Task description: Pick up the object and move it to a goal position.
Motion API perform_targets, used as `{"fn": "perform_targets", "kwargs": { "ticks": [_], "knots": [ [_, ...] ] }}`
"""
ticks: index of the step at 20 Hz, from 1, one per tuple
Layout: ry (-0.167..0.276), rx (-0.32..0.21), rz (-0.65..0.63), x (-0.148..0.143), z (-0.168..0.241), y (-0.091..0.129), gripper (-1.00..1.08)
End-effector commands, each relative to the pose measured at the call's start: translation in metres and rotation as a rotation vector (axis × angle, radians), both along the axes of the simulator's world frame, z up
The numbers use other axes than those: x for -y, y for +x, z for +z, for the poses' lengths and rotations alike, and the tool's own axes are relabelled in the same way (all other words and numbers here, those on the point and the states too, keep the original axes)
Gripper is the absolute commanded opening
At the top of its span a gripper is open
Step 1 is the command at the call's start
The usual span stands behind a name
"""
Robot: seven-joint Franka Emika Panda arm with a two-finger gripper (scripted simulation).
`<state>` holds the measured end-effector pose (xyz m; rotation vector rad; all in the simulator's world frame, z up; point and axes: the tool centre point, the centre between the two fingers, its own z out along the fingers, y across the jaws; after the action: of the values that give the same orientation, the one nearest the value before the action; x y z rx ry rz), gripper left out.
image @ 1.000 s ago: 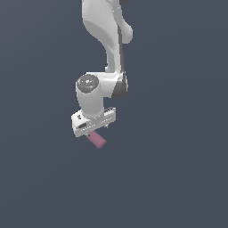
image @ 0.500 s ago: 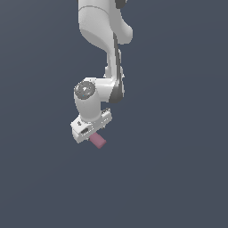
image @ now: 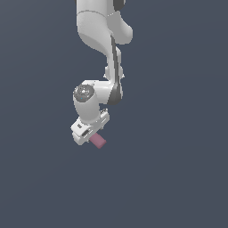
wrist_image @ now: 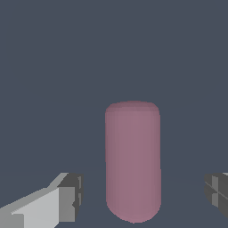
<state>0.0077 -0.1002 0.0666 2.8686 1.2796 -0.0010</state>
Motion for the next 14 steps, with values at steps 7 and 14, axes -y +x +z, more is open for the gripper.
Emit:
{"fn": "perform_targets", "kwargs": {
  "ticks": [7, 14],
  "knots": [
    [0.000, 0.000, 0.007, 0.000, -0.007, 0.000, 1.00],
    [0.001, 0.000, 0.010, 0.000, -0.041, -0.001, 1.00]
  ]
}}
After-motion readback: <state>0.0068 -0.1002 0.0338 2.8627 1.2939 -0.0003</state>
